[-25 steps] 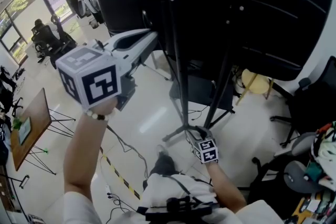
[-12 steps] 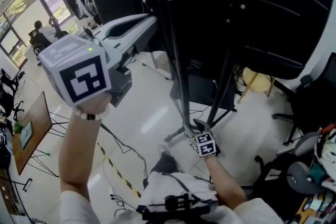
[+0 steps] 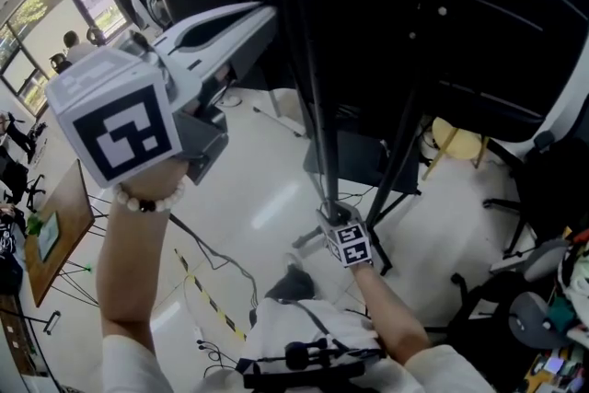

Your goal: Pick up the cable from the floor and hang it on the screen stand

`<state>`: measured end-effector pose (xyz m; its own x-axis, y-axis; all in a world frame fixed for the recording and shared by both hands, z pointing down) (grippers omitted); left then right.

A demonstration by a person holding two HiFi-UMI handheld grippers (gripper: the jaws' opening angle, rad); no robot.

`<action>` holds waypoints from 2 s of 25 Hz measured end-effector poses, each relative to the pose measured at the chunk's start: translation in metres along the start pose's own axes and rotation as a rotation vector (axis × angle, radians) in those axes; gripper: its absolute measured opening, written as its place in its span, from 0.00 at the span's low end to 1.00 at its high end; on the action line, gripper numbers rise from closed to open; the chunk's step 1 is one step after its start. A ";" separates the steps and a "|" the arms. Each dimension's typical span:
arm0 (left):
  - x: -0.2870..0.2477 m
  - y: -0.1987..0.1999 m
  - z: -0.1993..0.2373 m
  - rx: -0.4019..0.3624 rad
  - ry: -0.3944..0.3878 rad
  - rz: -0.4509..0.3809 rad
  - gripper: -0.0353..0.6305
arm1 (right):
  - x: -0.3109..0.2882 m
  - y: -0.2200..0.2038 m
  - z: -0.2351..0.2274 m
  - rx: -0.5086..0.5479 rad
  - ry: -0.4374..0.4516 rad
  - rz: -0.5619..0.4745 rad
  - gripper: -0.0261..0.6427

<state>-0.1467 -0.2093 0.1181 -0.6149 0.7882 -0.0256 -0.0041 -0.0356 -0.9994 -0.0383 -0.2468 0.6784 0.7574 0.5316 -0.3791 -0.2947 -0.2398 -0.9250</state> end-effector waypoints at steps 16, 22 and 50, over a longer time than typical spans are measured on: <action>0.001 0.012 0.011 -0.023 0.002 -0.026 0.08 | -0.002 0.013 0.003 0.067 -0.002 -0.026 0.08; 0.016 0.007 0.042 -0.034 0.123 -0.027 0.08 | 0.041 0.006 -0.009 0.027 -0.004 -0.061 0.08; -0.037 -0.154 -0.004 0.058 0.170 0.238 0.07 | 0.285 0.286 -0.147 0.220 -0.235 -0.351 0.08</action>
<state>-0.1206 -0.2306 0.2728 -0.4633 0.8448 -0.2678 0.0761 -0.2632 -0.9618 0.1793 -0.2836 0.3090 0.6886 0.7250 -0.0145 -0.1803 0.1517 -0.9718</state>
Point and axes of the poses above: the fingertips, and each gripper's own axes: x backward along the fingers, z to its left, y out of its top, the point moved 8 cm from there along x, backward along the fingers, and after that the axes turned 7 degrees about x, right-handed, at the moved point
